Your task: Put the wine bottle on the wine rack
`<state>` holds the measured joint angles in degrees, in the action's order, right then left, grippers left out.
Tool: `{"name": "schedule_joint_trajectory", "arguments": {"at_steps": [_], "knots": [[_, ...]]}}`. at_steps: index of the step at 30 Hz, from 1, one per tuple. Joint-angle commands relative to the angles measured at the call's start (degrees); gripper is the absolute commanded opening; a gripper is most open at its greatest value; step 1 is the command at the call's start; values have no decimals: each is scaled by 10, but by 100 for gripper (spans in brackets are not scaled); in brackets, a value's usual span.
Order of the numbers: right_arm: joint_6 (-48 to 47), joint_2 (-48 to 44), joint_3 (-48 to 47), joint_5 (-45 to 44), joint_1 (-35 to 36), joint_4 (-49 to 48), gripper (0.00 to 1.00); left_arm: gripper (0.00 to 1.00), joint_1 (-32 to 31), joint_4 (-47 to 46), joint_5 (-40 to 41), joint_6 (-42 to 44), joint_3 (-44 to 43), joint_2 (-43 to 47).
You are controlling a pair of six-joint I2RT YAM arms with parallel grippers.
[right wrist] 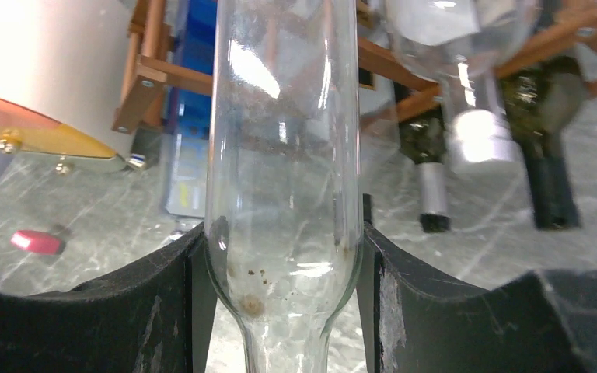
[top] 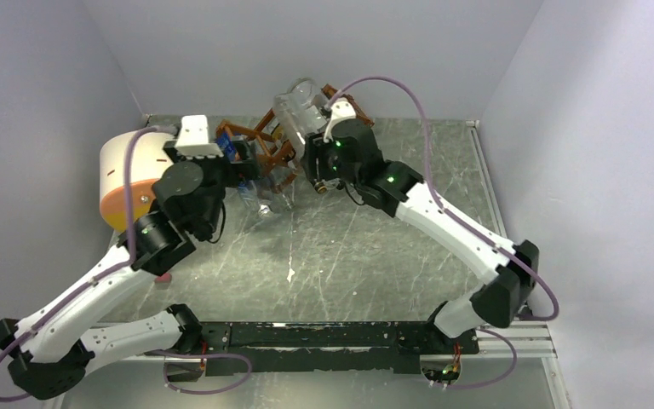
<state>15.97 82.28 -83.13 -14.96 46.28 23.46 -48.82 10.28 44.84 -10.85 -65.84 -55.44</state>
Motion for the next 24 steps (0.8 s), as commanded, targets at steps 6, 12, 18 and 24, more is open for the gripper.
{"name": "schedule_joint_trajectory", "arguments": {"at_steps": [6,12,18,24], "knots": [[53,125,-112,91,-1,-116,0,99,4,56,82,-94,4,59],[80,211,-174,98,-1,-116,0,99,4,152,125,-245,-31,17],[96,261,-209,107,-1,-112,0,99,4,245,114,-250,-111,-28],[113,285,-218,112,-5,-108,6,99,3,114,40,-77,-38,26]]}}
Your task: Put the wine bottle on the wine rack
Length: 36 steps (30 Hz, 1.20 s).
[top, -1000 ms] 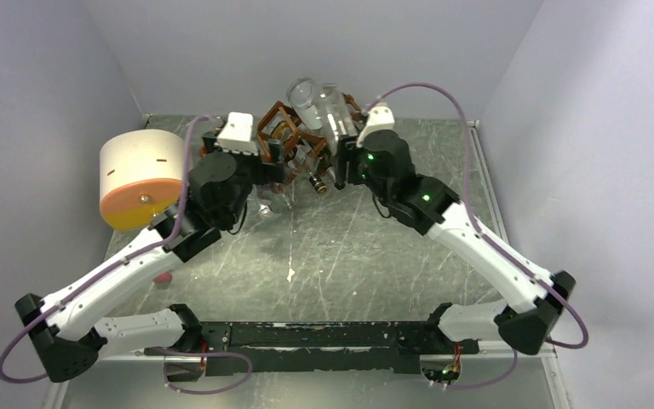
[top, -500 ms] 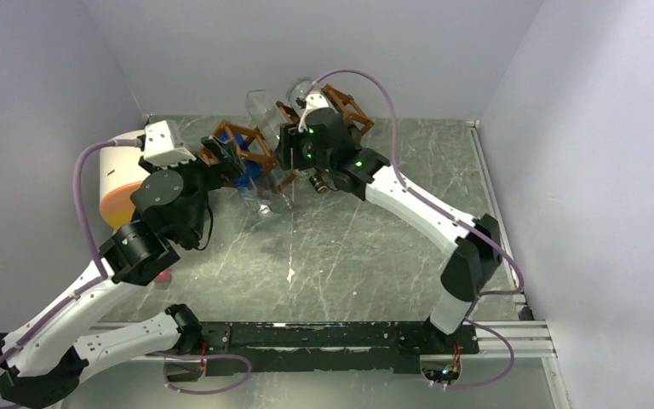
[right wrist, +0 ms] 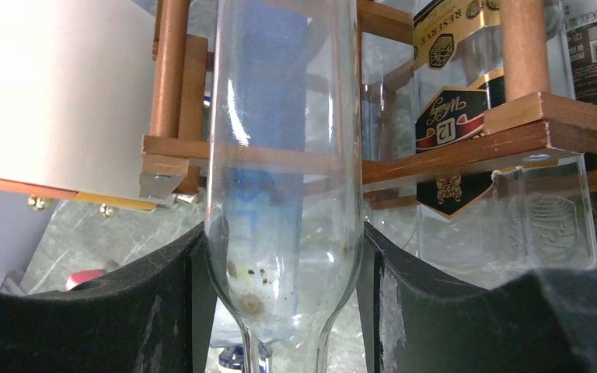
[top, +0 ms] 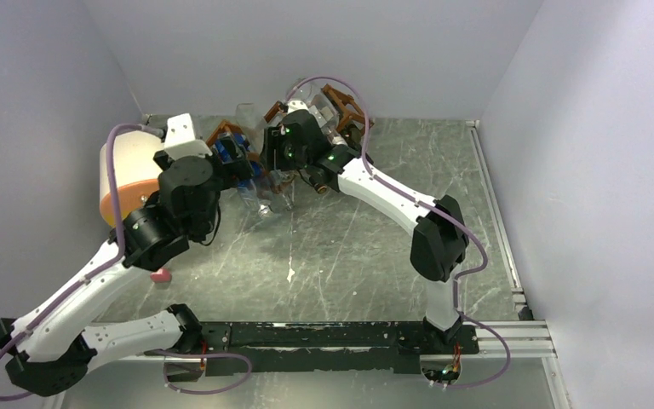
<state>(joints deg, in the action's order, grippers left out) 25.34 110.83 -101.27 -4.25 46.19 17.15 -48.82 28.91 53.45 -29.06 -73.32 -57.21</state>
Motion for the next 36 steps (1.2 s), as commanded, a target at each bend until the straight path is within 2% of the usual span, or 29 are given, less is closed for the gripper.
{"name": "schedule_joint_trajectory", "arguments": {"at_steps": [1,4,8,11,14,21,23,27,36], "knots": [[22,3,-38,5,-5,-42,8,99,4,-90,-62,120,50,53],[28,11,-44,10,-8,-35,17,99,3,-112,-96,132,66,76],[38,13,-39,14,-9,-34,25,99,4,-111,-97,137,66,80],[44,11,-31,12,-9,-33,40,99,4,-91,-75,117,56,71],[47,6,-22,6,-9,-30,51,99,4,-84,-69,113,52,67],[41,-16,3,-10,-10,-30,64,99,3,-84,-63,107,57,77],[39,-26,12,-12,-10,-35,75,99,4,-89,-74,113,61,82],[38,-46,40,-16,-10,-61,84,99,4,-94,-91,119,65,84],[21,-91,61,-25,-10,-67,88,99,4,-65,-101,125,44,65]]}}
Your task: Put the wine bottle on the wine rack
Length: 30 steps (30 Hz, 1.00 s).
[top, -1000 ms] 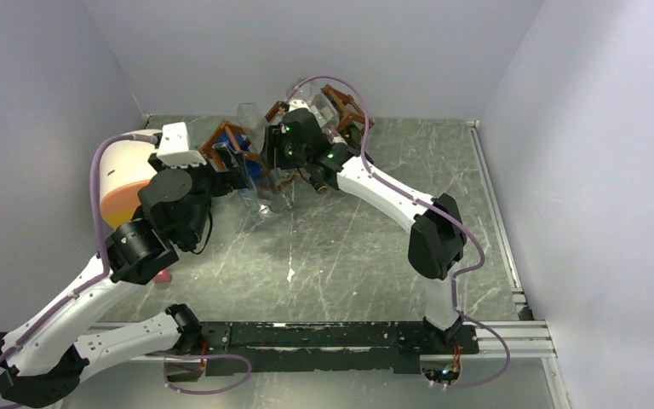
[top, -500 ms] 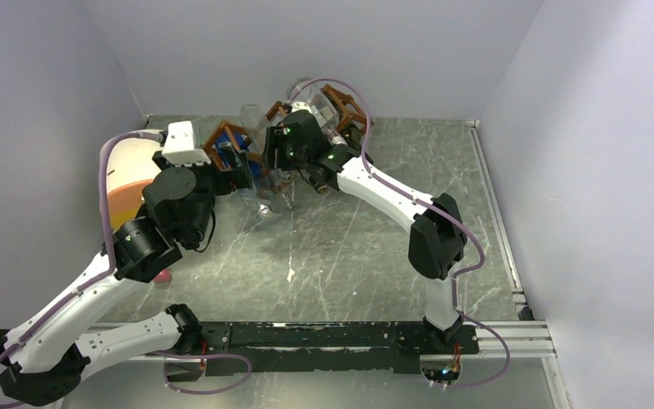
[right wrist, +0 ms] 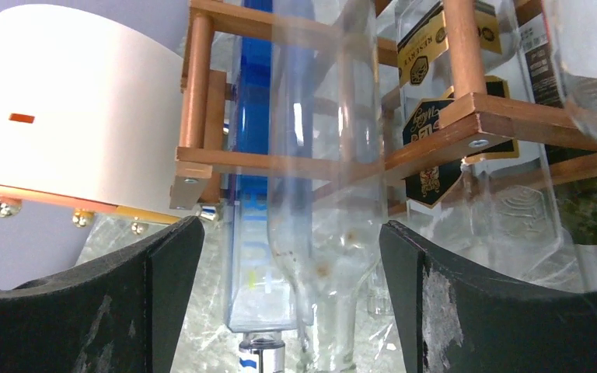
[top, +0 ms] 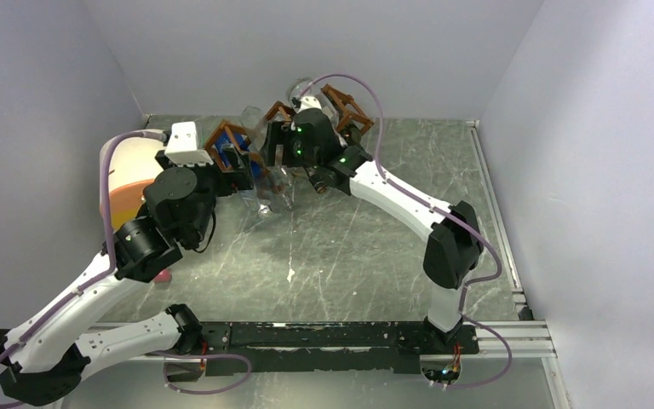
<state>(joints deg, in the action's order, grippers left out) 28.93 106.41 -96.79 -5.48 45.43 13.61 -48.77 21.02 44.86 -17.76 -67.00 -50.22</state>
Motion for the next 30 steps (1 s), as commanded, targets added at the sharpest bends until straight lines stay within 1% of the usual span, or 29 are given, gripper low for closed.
{"name": "schedule_joint_trajectory", "arguments": {"at_steps": [1,5,8,11,16,19,23,26,30], "knots": [[-20,-64,28,-16,-3,-38,88,99,3,16,-19,13,-20,-7],[-39,-134,106,-30,-2,-68,88,99,3,26,-34,15,-24,-10],[-51,-197,174,-51,-1,-59,88,99,3,31,-36,14,-22,-7],[-54,-264,244,-81,-1,-27,90,99,3,30,-43,20,-19,-1],[-16,-376,315,-209,0,74,94,99,3,29,-74,27,-22,10],[-4,-437,340,-274,0,121,94,99,3,42,-99,30,-26,18],[-7,-516,354,-343,-1,158,94,99,3,69,-137,33,-49,28],[-22,-562,344,-360,-1,172,94,99,3,77,-164,47,-47,53],[-48,-597,299,-370,-1,194,94,99,3,82,-172,55,-31,103]]}}
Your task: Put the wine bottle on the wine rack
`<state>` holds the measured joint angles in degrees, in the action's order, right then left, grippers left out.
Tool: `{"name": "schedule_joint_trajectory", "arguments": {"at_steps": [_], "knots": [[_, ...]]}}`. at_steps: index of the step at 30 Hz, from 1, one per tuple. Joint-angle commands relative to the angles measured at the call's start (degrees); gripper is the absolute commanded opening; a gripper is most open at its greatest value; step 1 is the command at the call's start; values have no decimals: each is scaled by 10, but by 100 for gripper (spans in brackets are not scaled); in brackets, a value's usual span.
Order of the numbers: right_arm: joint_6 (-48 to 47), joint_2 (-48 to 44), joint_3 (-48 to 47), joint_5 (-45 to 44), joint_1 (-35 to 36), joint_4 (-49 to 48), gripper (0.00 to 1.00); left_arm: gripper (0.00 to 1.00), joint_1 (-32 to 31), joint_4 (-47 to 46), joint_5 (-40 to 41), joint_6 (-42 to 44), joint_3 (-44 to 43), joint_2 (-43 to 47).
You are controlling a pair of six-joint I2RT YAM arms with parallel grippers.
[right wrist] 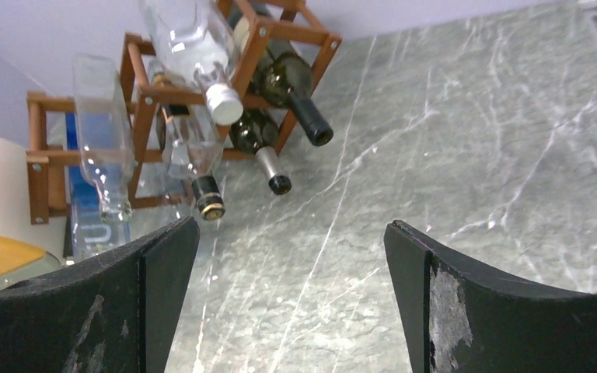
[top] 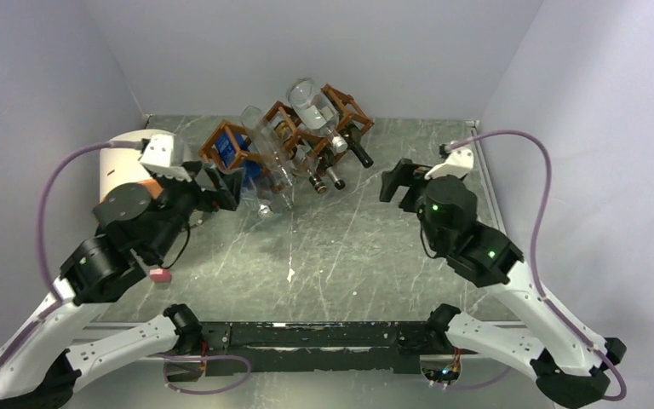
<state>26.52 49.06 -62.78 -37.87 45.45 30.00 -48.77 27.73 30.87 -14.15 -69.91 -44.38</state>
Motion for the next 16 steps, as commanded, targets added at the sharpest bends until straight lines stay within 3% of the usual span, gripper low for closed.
{"name": "schedule_joint_trajectory", "arguments": {"at_steps": [1,9,16], "knots": [[-31,-29,-52,-49,-1,34,94,99,3,16,-34,19,1,61],[-80,-74,-90,-35,0,10,94,99,3,-18,-62,38,18,145],[-88,-74,-98,-21,-1,17,98,99,3,-15,-59,42,17,144]]}}
